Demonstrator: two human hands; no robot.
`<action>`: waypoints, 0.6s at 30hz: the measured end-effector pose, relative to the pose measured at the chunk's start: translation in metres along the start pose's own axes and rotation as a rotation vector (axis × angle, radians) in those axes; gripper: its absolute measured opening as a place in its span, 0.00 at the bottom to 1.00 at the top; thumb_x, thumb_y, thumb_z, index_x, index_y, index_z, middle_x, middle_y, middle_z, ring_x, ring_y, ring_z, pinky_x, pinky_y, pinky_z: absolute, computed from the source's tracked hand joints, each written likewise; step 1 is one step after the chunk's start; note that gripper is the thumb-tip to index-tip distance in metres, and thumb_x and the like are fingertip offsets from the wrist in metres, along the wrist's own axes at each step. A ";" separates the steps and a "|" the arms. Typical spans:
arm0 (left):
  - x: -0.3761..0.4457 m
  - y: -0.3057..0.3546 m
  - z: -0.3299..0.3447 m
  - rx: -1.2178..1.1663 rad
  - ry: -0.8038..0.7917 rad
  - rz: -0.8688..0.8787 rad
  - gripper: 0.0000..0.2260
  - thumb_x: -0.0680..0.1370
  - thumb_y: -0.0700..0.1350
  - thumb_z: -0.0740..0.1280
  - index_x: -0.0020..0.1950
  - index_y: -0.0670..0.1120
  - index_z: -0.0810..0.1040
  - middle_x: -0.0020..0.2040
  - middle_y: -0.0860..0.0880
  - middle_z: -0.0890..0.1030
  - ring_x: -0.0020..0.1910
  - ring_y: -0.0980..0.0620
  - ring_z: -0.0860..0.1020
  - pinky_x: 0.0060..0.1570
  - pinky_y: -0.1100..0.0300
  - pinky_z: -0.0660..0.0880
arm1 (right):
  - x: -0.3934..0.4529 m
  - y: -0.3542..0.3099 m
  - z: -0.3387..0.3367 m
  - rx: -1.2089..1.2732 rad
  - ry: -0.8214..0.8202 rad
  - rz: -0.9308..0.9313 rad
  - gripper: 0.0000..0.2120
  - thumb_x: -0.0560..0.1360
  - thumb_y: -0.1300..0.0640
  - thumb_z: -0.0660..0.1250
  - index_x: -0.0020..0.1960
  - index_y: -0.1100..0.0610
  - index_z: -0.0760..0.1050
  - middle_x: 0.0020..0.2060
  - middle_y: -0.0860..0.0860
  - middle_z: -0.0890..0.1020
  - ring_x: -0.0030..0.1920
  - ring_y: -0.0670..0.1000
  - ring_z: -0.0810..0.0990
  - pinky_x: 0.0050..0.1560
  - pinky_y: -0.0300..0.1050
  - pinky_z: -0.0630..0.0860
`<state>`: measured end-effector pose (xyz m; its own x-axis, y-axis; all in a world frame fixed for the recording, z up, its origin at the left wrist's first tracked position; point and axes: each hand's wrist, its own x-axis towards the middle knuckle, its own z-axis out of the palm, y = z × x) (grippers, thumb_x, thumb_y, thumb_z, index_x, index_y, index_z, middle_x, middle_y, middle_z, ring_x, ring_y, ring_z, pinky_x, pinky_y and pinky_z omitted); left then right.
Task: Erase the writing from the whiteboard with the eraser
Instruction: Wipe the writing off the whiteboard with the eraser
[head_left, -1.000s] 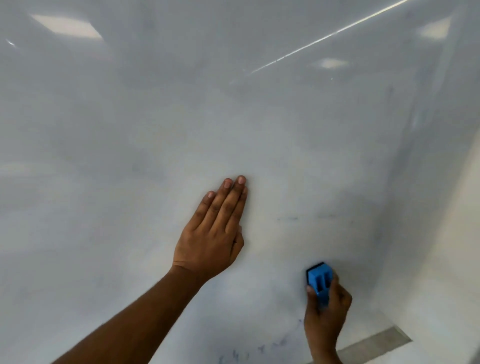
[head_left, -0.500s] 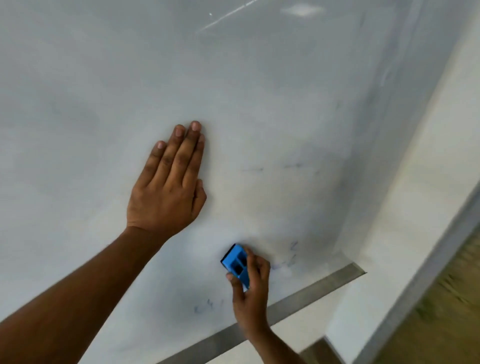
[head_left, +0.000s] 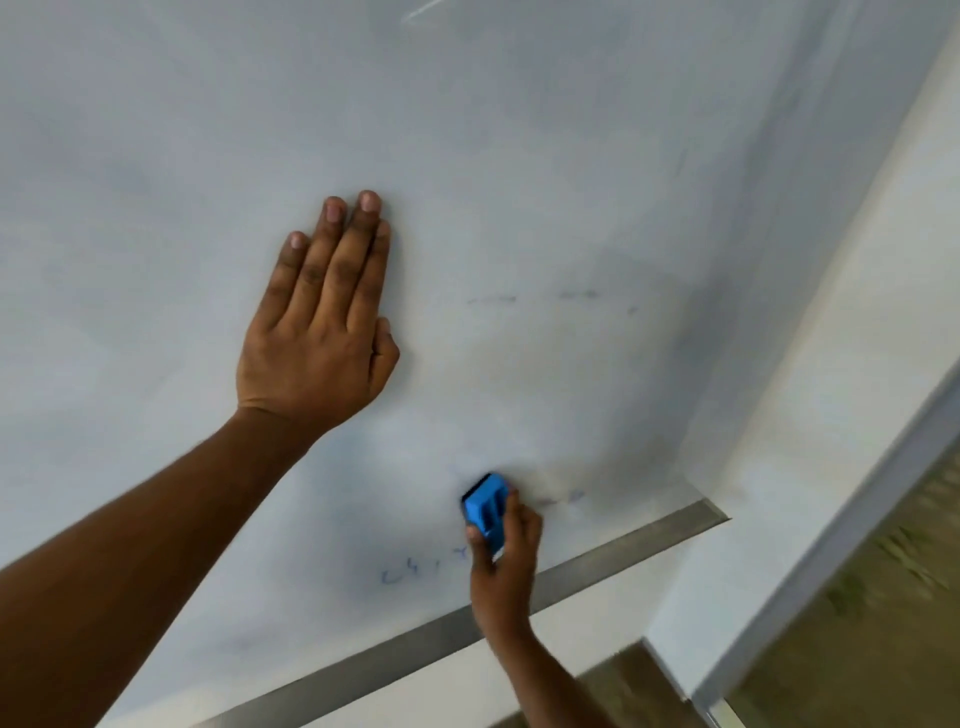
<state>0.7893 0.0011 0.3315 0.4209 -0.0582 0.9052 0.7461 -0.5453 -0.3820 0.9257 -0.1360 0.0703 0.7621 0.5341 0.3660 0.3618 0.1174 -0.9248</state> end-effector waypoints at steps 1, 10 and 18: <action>0.000 -0.001 -0.003 -0.029 -0.015 0.007 0.32 0.85 0.46 0.58 0.88 0.38 0.54 0.88 0.41 0.54 0.88 0.43 0.52 0.87 0.46 0.52 | -0.012 -0.003 0.002 -0.008 -0.058 -0.028 0.31 0.79 0.42 0.64 0.77 0.58 0.68 0.65 0.47 0.69 0.66 0.41 0.75 0.63 0.29 0.74; -0.083 -0.047 -0.029 -0.042 -0.150 0.093 0.32 0.85 0.48 0.60 0.88 0.40 0.58 0.89 0.44 0.56 0.88 0.45 0.55 0.87 0.48 0.51 | 0.143 0.036 -0.120 -0.135 0.225 0.227 0.31 0.80 0.60 0.70 0.78 0.66 0.62 0.63 0.71 0.73 0.64 0.71 0.74 0.67 0.67 0.73; -0.109 -0.014 -0.011 0.024 -0.099 -0.009 0.32 0.84 0.48 0.60 0.86 0.35 0.60 0.89 0.41 0.52 0.88 0.41 0.52 0.87 0.46 0.51 | 0.005 0.040 -0.022 -0.022 -0.001 0.145 0.29 0.79 0.60 0.71 0.77 0.63 0.66 0.65 0.57 0.70 0.64 0.49 0.75 0.65 0.35 0.74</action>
<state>0.7280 0.0059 0.2403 0.4625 0.0301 0.8861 0.7617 -0.5249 -0.3798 0.9556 -0.1470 0.0370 0.8065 0.5452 0.2288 0.2599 0.0206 -0.9654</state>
